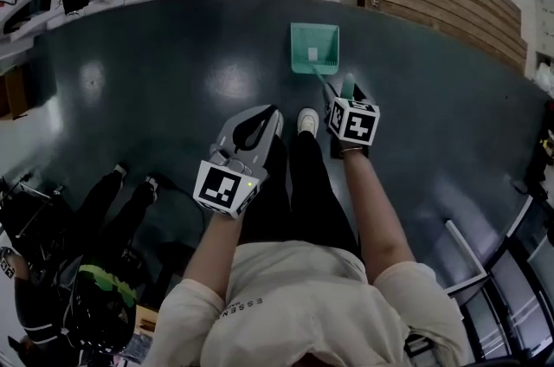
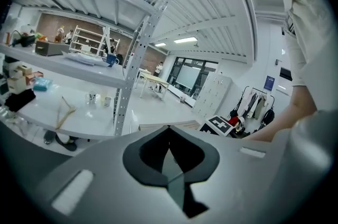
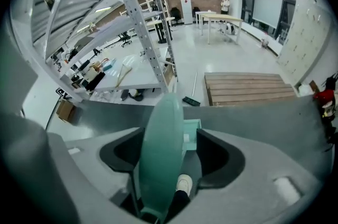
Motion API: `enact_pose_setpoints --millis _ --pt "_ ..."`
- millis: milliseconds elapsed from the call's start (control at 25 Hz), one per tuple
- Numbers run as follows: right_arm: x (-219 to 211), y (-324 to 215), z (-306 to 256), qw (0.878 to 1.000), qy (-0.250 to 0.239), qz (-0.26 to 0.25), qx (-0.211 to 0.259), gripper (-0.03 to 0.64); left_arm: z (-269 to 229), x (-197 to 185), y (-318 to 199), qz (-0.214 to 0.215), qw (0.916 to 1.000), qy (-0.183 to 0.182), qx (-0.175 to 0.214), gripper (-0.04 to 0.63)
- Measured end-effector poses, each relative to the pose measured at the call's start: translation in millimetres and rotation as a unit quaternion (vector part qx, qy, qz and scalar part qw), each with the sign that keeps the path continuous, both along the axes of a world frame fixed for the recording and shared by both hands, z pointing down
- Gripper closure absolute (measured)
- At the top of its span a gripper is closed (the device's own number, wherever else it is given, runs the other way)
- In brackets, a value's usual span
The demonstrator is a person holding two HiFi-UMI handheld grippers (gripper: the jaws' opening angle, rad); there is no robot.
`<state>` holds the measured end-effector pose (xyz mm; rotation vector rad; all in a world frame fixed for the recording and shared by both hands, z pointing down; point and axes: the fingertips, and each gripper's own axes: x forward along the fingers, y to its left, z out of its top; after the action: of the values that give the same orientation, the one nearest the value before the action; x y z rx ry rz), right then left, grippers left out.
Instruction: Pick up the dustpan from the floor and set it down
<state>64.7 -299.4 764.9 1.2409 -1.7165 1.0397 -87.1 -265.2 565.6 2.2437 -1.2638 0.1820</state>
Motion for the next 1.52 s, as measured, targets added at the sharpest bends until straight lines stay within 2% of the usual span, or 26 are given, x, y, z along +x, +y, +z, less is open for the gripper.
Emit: enact_pose_setpoints --millis 120,240,320,440,480,600,680,800,920,1040,1160,1320,1520 --pt "5 -13 -35 0.999 0.016 -0.008 0.049 0.323 -17 3 -6 -0.001 0.9998 0.007 0.018 0.578" --pt "2 -22 -102 0.993 -0.017 -0.010 0.114 0.318 -46 4 -12 0.001 0.9990 0.002 0.046 0.578" --pt "0 -22 -162 0.983 -0.051 -0.003 0.177 0.319 -69 4 -16 -0.001 0.9977 -0.011 0.067 0.578" --pt "1 -21 -246 0.961 -0.074 -0.017 0.265 0.332 -116 3 -25 -0.013 0.9941 -0.015 0.106 0.578" --pt "3 -20 -271 0.955 -0.077 -0.020 0.286 0.352 -134 3 -28 -0.017 0.9923 -0.016 0.122 0.578" --pt "21 -19 -336 0.936 -0.078 0.004 0.343 0.610 -184 1 -32 -0.024 0.9854 -0.027 0.166 0.578" --pt "29 -18 -370 0.923 -0.075 0.012 0.377 0.624 -215 -3 -32 -0.026 0.9801 -0.026 0.195 0.578" --pt "26 -13 -410 0.904 -0.067 -0.008 0.423 0.624 -251 -12 -27 -0.026 0.9724 -0.030 0.230 0.578" --pt "22 6 -435 0.889 -0.058 -0.031 0.454 0.624 -270 -19 -14 -0.017 0.9670 -0.051 0.249 0.578" --pt "22 31 -451 0.877 -0.061 -0.046 0.474 0.624 -279 -19 3 -0.007 0.9670 -0.037 0.252 0.578" --pt "30 55 -451 0.877 -0.077 -0.035 0.473 0.624 -284 -12 26 0.004 0.9664 -0.023 0.256 0.578" --pt "52 91 -445 0.882 -0.096 -0.005 0.461 0.624 -293 0 74 -0.009 0.9547 -0.069 0.289 0.578" --pt "81 163 -443 0.875 -0.102 -0.028 0.473 0.624 -281 24 147 -0.022 0.9595 -0.067 0.273 0.578"
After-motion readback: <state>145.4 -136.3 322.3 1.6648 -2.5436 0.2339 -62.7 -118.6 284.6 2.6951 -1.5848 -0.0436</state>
